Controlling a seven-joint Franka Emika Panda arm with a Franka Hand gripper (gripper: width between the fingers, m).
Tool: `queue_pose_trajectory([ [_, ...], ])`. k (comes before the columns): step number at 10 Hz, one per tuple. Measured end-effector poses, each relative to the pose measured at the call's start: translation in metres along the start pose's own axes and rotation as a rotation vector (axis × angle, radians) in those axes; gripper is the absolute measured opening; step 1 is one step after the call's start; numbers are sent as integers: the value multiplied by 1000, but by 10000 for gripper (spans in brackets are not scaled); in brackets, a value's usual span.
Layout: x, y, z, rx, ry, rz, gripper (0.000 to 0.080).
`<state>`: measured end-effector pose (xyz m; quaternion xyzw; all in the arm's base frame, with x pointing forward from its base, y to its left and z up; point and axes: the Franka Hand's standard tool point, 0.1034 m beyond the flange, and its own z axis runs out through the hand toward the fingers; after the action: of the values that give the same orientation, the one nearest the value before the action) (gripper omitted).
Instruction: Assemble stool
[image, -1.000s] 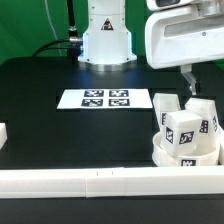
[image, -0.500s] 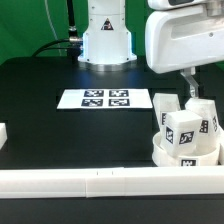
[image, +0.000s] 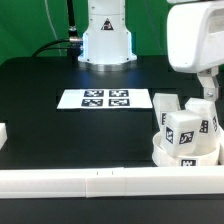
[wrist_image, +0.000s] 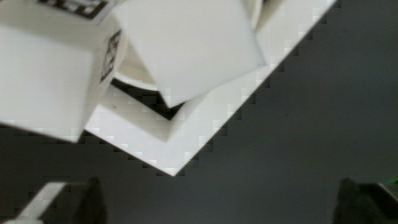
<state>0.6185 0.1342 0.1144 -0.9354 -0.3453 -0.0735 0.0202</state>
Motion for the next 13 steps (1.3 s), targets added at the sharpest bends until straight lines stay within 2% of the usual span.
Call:
queue_pose_trajectory([
  [4,-6,2,4,-15,-4,-240,649],
  [5,-10,-2,8,-13,-10,-248,649],
  [13,-24,0,28,-3,-31,-257,649],
])
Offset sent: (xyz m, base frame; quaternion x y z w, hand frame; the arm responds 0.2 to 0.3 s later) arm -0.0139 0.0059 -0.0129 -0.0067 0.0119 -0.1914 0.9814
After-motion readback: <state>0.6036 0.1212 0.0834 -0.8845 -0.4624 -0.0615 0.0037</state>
